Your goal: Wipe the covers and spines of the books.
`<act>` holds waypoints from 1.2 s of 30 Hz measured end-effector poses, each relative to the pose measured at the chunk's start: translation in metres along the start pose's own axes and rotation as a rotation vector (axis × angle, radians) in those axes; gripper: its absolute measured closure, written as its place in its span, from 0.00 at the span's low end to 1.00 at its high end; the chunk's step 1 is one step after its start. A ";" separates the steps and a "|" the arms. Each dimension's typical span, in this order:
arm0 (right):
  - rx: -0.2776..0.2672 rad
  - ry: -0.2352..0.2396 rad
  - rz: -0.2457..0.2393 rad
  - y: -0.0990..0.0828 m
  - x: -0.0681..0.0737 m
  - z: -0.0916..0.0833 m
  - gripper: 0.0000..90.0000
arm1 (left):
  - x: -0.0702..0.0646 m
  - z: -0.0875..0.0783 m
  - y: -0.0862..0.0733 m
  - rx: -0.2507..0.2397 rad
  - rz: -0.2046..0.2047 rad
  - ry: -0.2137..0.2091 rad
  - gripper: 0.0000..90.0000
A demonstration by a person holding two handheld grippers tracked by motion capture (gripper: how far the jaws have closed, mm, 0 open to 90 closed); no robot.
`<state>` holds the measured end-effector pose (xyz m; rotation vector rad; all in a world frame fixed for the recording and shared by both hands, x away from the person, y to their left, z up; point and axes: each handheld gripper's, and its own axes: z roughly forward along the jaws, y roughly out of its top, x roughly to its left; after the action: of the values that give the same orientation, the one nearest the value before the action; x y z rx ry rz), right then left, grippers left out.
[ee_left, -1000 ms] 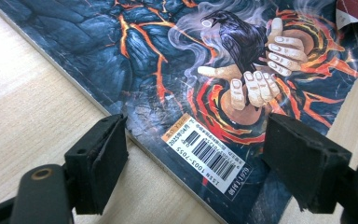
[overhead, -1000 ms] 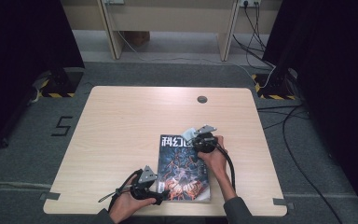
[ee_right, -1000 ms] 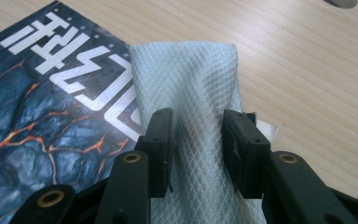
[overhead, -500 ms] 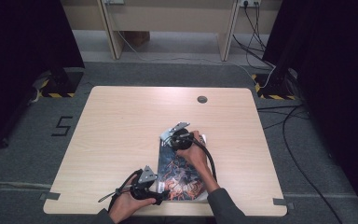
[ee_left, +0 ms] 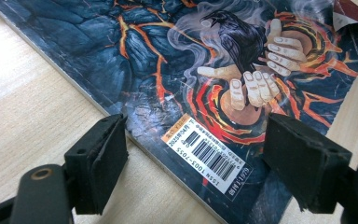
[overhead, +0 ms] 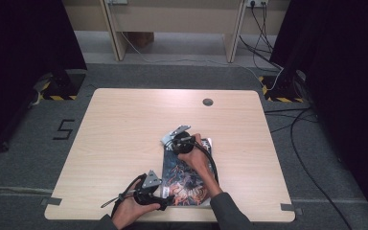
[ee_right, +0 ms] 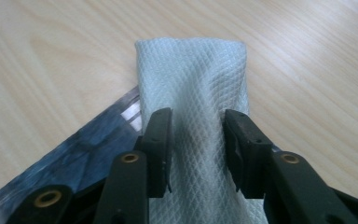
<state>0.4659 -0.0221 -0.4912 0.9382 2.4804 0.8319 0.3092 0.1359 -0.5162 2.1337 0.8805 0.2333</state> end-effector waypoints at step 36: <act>-0.013 0.078 0.041 -0.045 -0.005 -0.036 0.71 | 0.000 0.000 0.000 -0.004 0.002 -0.001 0.23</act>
<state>0.4298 -0.0670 -0.4919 0.9731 2.5260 0.9137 0.3092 0.1362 -0.5166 2.1307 0.8766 0.2346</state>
